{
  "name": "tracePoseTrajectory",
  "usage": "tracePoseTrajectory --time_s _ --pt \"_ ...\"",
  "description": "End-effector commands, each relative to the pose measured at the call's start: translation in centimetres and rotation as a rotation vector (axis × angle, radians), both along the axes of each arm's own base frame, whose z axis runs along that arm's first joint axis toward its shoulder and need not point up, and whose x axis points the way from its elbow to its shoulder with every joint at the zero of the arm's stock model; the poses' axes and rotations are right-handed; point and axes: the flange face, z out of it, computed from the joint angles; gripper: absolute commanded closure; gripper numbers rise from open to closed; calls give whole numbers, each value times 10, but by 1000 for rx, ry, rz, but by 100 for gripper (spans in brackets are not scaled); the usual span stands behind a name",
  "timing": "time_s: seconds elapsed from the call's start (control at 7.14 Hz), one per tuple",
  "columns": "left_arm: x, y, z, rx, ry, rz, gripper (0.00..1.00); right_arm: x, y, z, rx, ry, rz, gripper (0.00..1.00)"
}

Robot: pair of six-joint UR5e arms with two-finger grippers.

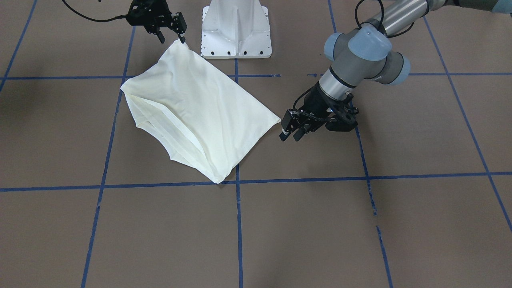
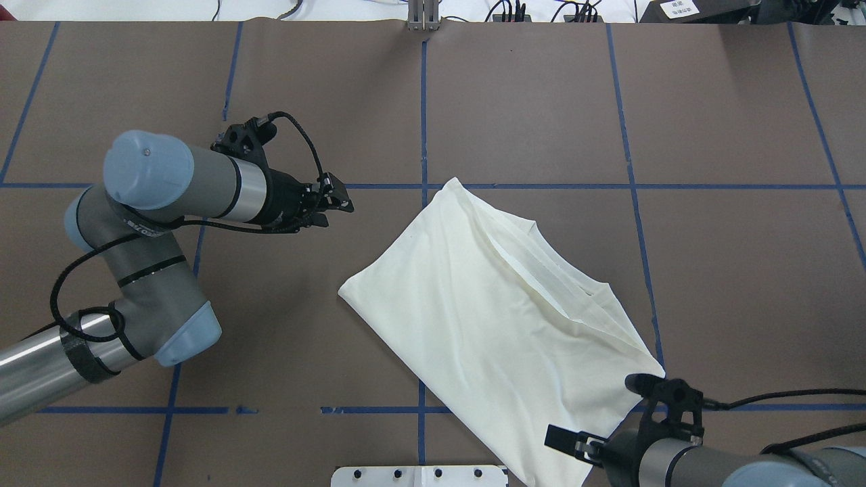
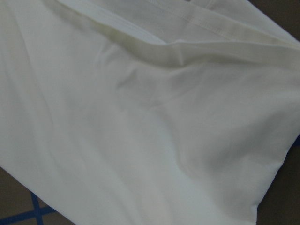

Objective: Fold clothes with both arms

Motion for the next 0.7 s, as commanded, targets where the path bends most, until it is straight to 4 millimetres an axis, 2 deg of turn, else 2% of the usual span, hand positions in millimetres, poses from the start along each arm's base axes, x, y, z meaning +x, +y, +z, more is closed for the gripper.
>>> tracePoseTrajectory --time_s 0.0,0.14,0.28,0.56 --pt "23 15 0 -45 -77 0 41 19 -53 -13 -28 -41 48 0" --pt "30 25 4 -79 -87 7 41 20 -60 -10 -28 -35 64 0" --pt "40 38 9 -82 -96 17 41 16 -64 -17 -24 -51 69 0" --pt "47 44 14 -80 -106 16 42 14 -64 -17 -24 -49 68 0"
